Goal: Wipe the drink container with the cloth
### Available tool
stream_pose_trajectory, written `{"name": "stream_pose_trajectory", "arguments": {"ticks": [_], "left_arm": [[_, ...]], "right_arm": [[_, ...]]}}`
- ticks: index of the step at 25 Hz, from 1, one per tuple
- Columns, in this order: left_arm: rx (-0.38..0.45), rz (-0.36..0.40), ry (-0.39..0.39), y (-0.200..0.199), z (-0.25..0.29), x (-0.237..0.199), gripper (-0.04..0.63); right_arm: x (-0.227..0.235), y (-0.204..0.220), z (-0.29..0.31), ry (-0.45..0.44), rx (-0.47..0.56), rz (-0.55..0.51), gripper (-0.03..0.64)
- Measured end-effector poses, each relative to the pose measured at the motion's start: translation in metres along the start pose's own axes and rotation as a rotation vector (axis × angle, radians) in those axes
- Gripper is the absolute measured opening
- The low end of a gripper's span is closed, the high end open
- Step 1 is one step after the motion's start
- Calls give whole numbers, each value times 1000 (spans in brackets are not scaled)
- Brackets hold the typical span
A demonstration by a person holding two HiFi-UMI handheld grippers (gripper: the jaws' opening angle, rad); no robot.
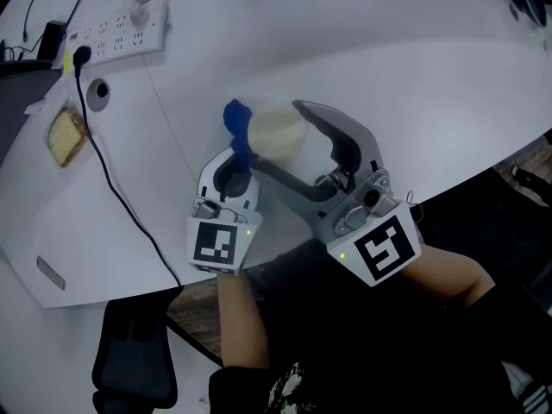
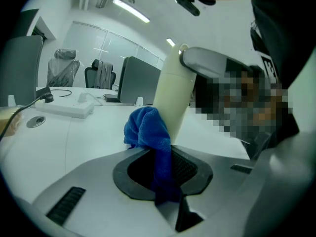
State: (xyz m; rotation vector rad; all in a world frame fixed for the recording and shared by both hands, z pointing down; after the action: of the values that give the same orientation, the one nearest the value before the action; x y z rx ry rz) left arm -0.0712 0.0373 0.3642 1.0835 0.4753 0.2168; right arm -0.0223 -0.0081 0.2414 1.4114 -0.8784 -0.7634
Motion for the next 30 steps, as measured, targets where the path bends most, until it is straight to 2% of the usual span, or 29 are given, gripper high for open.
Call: {"name": "stream_pose_trajectory", "arguments": {"ticks": [5,9,12,15,17,19,21,23,27,30], "left_arm": [[-2,12,7,0,0,0,64],[5,22,6,0,0,1,64],[26,-27,2,-2,-3,0,64],[78,-91,-35,-11,-13,-8,64],[153,-109,-62,-25,-26,-14,64],[260,-104,-60,-51,-40,-14,64],[346,-81,-32,-80,-47,-7,64],[379,-40,7,-101,-47,4,64],[328,13,33,-101,-39,10,64],[210,53,33,-75,-27,4,64]], "right_arm": [[0,3,7,93,-17,-16,262],[3,6,6,42,-41,-5,262],[10,10,1,-80,-61,32,262],[16,13,-3,-317,-64,41,262],[15,10,-2,-499,-54,37,262],[13,8,-1,-620,-54,39,262],[12,8,0,-671,-56,47,262],[11,6,1,-679,-51,61,262],[12,3,2,-664,-40,83,262],[12,3,3,-654,-35,99,262]]}}
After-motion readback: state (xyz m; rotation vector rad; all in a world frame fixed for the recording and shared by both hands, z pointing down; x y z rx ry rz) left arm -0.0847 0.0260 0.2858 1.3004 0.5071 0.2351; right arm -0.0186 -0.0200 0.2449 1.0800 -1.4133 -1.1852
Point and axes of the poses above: the fingertips, and each gripper's own axes: z forward along the fingers, x to its right, y out of its underside, the point moved 3 cm from there along -z, backward along the fingers, and after that the axes turned 7 degrees about x, right-handed, at the moved point
